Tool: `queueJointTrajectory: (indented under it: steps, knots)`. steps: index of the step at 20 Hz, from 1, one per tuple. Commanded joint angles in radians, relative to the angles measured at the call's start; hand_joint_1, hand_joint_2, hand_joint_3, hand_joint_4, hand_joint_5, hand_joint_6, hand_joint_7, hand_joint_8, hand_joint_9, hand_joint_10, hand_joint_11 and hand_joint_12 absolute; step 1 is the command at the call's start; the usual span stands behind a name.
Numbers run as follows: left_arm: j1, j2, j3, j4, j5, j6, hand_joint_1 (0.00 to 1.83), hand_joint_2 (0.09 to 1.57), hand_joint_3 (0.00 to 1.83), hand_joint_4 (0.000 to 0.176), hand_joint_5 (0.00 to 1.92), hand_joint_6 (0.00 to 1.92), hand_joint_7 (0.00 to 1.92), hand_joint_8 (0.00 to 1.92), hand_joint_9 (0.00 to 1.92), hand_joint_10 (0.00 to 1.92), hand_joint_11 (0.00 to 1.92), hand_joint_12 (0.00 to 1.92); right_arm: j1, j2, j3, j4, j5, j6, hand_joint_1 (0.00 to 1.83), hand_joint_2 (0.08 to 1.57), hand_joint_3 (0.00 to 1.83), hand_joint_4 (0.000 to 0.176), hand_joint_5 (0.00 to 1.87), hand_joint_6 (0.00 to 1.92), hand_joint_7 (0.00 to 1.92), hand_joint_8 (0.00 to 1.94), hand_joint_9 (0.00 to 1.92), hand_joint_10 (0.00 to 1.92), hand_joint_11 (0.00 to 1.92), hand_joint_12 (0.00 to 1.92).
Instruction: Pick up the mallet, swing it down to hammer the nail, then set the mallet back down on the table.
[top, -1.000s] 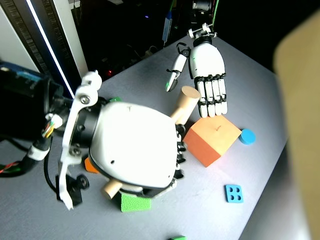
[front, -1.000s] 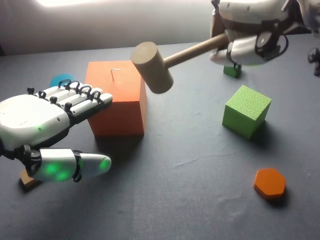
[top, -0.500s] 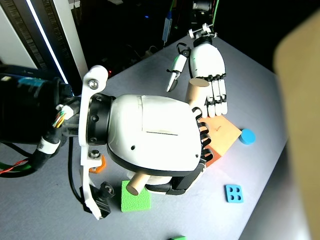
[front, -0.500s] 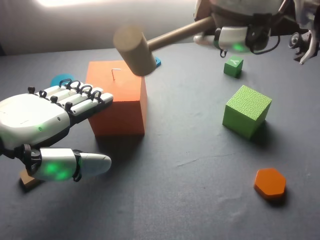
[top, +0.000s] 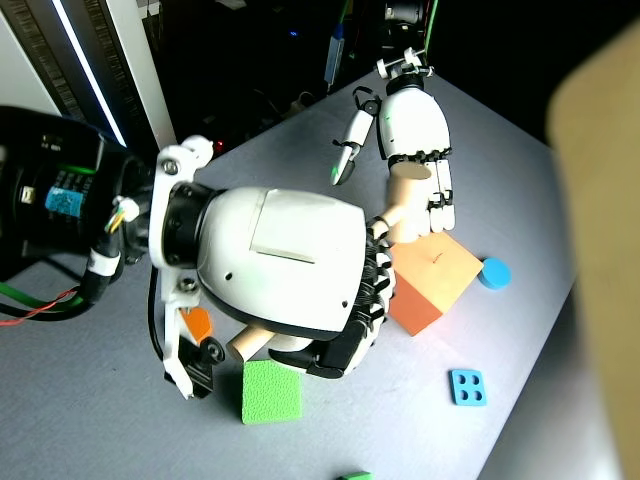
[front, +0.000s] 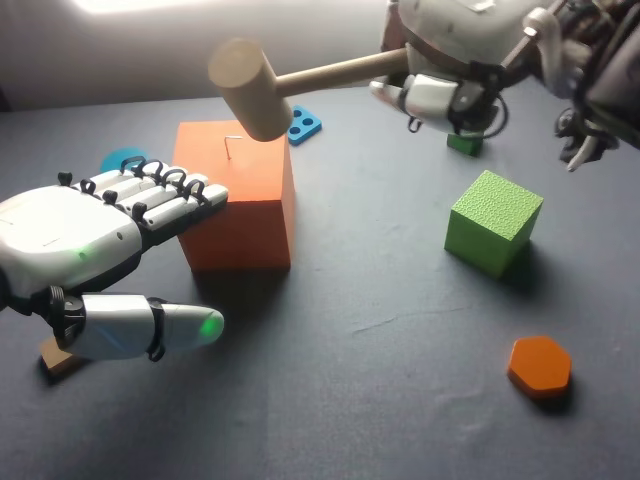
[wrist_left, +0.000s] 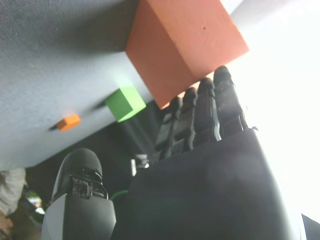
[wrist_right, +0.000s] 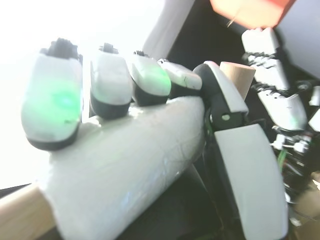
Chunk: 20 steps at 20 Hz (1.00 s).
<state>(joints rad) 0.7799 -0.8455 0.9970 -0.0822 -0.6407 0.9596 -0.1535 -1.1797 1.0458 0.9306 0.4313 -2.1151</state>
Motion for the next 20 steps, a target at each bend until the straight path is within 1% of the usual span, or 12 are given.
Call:
queueJointTrajectory:
  steps: [1, 4, 7, 10, 11, 13, 14, 15, 18, 20]
  knots:
    - [-0.008, -0.008, 0.003, 0.001, -0.050, -0.005, 0.00, 1.16, 0.00, 0.000, 0.00, 0.00, 0.00, 0.00, 0.00, 0.00, 0.00, 0.00, 0.015, 0.000, 0.005, 0.003, 0.059, -0.028, 0.42, 1.56, 0.00, 0.000, 1.07, 1.92, 1.36, 1.94, 1.43, 1.92, 1.61, 1.92]
    - [-0.009, -0.008, 0.003, 0.001, -0.050, -0.005, 0.00, 1.16, 0.00, 0.000, 0.00, 0.00, 0.00, 0.00, 0.00, 0.00, 0.00, 0.00, 0.033, -0.048, 0.042, 0.143, 0.067, -0.106, 0.39, 1.57, 0.00, 0.000, 1.09, 1.92, 1.36, 1.94, 1.43, 1.92, 1.61, 1.92]
    - [-0.009, -0.008, 0.004, 0.001, -0.050, -0.005, 0.00, 1.16, 0.00, 0.000, 0.00, 0.00, 0.00, 0.00, 0.00, 0.00, 0.00, 0.00, 0.045, -0.092, 0.082, 0.148, 0.065, -0.116, 0.43, 1.55, 0.00, 0.000, 1.10, 1.92, 1.39, 1.94, 1.46, 1.92, 1.64, 1.92]
    - [-0.009, -0.008, 0.004, 0.001, -0.050, -0.005, 0.00, 1.16, 0.00, 0.000, 0.00, 0.00, 0.00, 0.00, 0.00, 0.00, 0.00, 0.00, 0.053, -0.112, 0.106, 0.149, 0.065, -0.116, 0.44, 1.55, 0.00, 0.000, 1.10, 1.92, 1.40, 1.94, 1.46, 1.92, 1.64, 1.92]
    - [-0.009, -0.008, 0.004, 0.001, -0.050, -0.005, 0.00, 1.17, 0.00, 0.000, 0.00, 0.00, 0.00, 0.00, 0.00, 0.00, 0.00, 0.00, 0.058, -0.121, 0.119, 0.149, 0.062, -0.116, 0.47, 1.54, 0.00, 0.000, 1.11, 1.92, 1.39, 1.94, 1.46, 1.92, 1.64, 1.92]
    - [-0.009, -0.009, 0.005, 0.001, -0.050, -0.005, 0.00, 1.17, 0.01, 0.000, 0.00, 0.00, 0.00, 0.00, 0.00, 0.00, 0.00, 0.00, 0.062, -0.139, 0.140, 0.149, 0.062, -0.114, 0.46, 1.54, 0.00, 0.000, 1.10, 1.92, 1.37, 1.94, 1.45, 1.92, 1.63, 1.92]
    - [-0.009, -0.009, 0.005, 0.001, -0.050, -0.005, 0.00, 1.17, 0.00, 0.000, 0.00, 0.00, 0.00, 0.00, 0.00, 0.00, 0.00, 0.00, 0.060, -0.151, 0.153, 0.149, 0.062, -0.113, 0.50, 1.53, 0.00, 0.000, 1.09, 1.92, 1.36, 1.94, 1.44, 1.92, 1.62, 1.92]
    - [-0.009, -0.010, 0.005, 0.001, -0.050, -0.005, 0.00, 1.16, 0.00, 0.000, 0.00, 0.00, 0.00, 0.00, 0.00, 0.00, 0.00, 0.00, 0.057, -0.159, 0.162, 0.149, 0.061, -0.111, 0.51, 1.52, 0.00, 0.000, 1.09, 1.92, 1.36, 1.94, 1.44, 1.92, 1.62, 1.92]
    - [-0.009, -0.011, 0.005, 0.001, -0.050, -0.005, 0.00, 1.16, 0.00, 0.000, 0.00, 0.00, 0.00, 0.00, 0.00, 0.00, 0.00, 0.00, 0.024, -0.198, 0.220, 0.148, 0.042, -0.099, 0.48, 1.53, 0.00, 0.000, 1.08, 1.92, 1.37, 1.94, 1.44, 1.92, 1.61, 1.92]
    - [-0.010, -0.011, 0.004, 0.001, -0.050, -0.005, 0.00, 1.16, 0.00, 0.000, 0.00, 0.00, 0.00, 0.00, 0.00, 0.00, 0.00, 0.00, -0.023, -0.224, 0.261, 0.147, 0.025, -0.094, 0.49, 1.53, 0.00, 0.000, 1.08, 1.92, 1.37, 1.94, 1.45, 1.92, 1.63, 1.92]
